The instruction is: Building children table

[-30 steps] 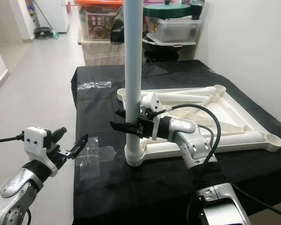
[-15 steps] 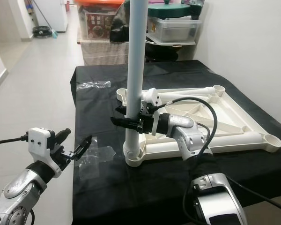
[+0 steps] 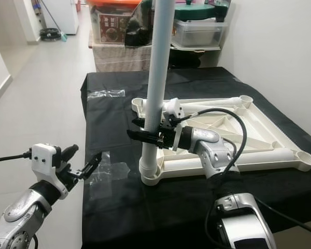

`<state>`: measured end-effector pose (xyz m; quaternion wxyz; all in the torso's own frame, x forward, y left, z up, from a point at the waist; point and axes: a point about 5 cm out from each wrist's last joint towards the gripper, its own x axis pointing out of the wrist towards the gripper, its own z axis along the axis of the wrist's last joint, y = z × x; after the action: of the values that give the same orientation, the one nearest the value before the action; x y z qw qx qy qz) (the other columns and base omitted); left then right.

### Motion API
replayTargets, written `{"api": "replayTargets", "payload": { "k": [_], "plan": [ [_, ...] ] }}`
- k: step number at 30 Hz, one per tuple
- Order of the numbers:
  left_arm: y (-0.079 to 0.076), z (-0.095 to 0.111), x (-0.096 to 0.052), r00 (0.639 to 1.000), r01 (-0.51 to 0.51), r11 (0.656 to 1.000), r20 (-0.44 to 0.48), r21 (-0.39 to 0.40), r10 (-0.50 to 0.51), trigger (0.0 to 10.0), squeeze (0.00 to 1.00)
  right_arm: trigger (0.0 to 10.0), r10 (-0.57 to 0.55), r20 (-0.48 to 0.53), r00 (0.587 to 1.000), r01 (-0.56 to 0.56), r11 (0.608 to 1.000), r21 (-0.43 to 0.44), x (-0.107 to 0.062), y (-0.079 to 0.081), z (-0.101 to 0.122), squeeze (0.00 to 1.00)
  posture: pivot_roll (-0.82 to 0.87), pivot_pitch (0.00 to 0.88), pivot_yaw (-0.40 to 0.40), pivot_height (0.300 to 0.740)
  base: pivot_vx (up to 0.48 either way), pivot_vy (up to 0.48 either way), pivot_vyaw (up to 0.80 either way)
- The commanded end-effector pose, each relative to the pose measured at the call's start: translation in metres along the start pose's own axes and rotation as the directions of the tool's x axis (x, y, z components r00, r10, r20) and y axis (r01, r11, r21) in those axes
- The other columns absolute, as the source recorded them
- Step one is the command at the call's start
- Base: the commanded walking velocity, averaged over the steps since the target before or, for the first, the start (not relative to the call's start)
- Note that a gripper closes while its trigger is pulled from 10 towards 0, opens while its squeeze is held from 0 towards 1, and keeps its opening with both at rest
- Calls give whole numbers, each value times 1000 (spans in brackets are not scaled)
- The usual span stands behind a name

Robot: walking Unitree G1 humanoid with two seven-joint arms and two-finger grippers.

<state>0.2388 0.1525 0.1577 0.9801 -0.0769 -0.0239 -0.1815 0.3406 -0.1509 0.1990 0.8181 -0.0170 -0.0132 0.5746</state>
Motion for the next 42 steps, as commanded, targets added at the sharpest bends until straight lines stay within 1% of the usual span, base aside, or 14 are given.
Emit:
{"api": "replayTargets", "payload": {
  "k": [1,7,8,12,14,21,27,33,35,37,39,40,41,42],
  "plan": [
    [-2,1,2,1000,15,1000,1,-10,-15,10000,0,10000,-23,-92,995,29,997,73,-11,2,-25,0,121,0,-47,740,0,0,0],
    [-2,1,2,1000,17,1000,1,-10,-17,10000,0,10000,-26,-94,995,34,996,84,-12,3,-28,0,121,0,-48,740,0,0,0],
    [-2,1,2,1000,18,1000,2,-12,-18,10000,0,10000,-3,-96,995,12,996,92,-10,8,-31,0,123,0,-46,740,0,0,0],
    [-3,1,2,1000,18,1000,2,-13,-18,10000,0,10000,7,-96,995,2,995,96,-10,10,-32,0,123,0,-46,740,0,0,0],
    [-2,2,3,1000,20,1000,2,-10,-20,10000,0,10000,17,-88,996,-9,996,91,-4,16,-33,0,124,0,-48,740,0,0,0],
    [-3,2,5,1000,22,1000,6,-9,-22,10000,0,10000,50,-98,994,-42,996,82,2,25,-38,0,127,0,-53,740,0,0,0],
    [-4,2,5,1000,21,1000,9,-11,-20,10000,0,10000,42,-120,992,-32,996,87,4,22,-43,0,137,0,-64,740,0,0,0],
    [-3,1,2,1000,12,1000,6,-8,-12,10000,0,10000,18,-143,990,-4,995,95,1,20,-45,0,137,0,-70,740,0,0,0],
    [-3,1,1,1000,10,1000,6,-7,-10,10000,0,10000,-1,-152,988,14,997,82,0,20,-45,0,136,0,-71,740,0,0,0],
    [-3,2,1,1000,4,1000,10,-8,-4,10000,0,10000,-157,-175,972,161,987,9,3,13,-43,0,130,0,-74,740,0,0,0],
    [-3,2,1,1000,4,1000,10,-8,-4,10000,0,10000,-157,-175,972,161,987,9,3,13,-43,0,130,0,-74,740,0,0,0],
    [-2,1,1,1000,-1,1000,11,-10,1,10000,0,10000,-255,-181,950,256,966,-19,4,11,-43,0,128,0,-74,740,0,0,0],
    [-2,1,1,1000,-1,1000,11,-10,1,10000,0,10000,-255,-181,950,256,966,-19,4,11,-43,0,128,0,-74,740,0,0,0],
    [-1,1,1,1000,-6,1000,10,-11,6,10000,0,10000,-354,-176,918,357,934,-20,6,14,-43,0,123,0,-75,740,0,0,0]
  ]
}}
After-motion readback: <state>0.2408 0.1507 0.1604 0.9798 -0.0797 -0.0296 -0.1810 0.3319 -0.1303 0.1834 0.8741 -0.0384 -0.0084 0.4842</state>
